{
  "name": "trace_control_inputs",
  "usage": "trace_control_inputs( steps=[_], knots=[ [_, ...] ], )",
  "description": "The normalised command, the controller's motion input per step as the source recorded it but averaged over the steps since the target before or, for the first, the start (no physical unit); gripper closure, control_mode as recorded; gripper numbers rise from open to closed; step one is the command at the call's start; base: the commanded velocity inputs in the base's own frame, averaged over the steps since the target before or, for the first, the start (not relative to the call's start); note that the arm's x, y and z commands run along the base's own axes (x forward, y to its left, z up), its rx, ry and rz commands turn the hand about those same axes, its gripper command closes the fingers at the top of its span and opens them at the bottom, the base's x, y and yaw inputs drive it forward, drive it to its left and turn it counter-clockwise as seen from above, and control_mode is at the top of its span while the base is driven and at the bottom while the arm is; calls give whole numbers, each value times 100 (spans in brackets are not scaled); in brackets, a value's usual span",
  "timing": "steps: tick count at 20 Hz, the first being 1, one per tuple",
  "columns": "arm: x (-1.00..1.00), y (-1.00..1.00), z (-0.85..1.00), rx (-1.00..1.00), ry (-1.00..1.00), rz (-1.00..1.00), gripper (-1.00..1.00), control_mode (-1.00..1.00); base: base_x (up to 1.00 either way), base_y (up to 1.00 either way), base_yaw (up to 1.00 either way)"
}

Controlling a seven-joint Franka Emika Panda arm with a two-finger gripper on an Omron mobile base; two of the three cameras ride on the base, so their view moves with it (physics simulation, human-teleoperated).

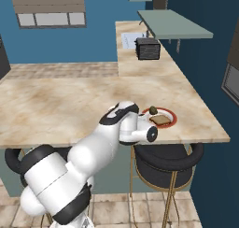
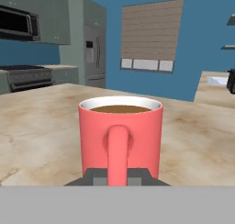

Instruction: Pick up the brewed coffee from the coffee machine and place it next to the breakfast plate on the dining counter.

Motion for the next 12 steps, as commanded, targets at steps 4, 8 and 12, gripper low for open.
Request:
trace_control_inputs(
  steps=[4, 8, 12],
  knots=[
    [13, 36, -24, -1, 0, 0, 100, -100, 0, 0, 0],
    [4, 16, -11, 0, 0, 0, 100, -100, 0, 0, 0],
    [0, 1, -1, 0, 0, 0, 100, -100, 0, 0, 0]
  ],
)
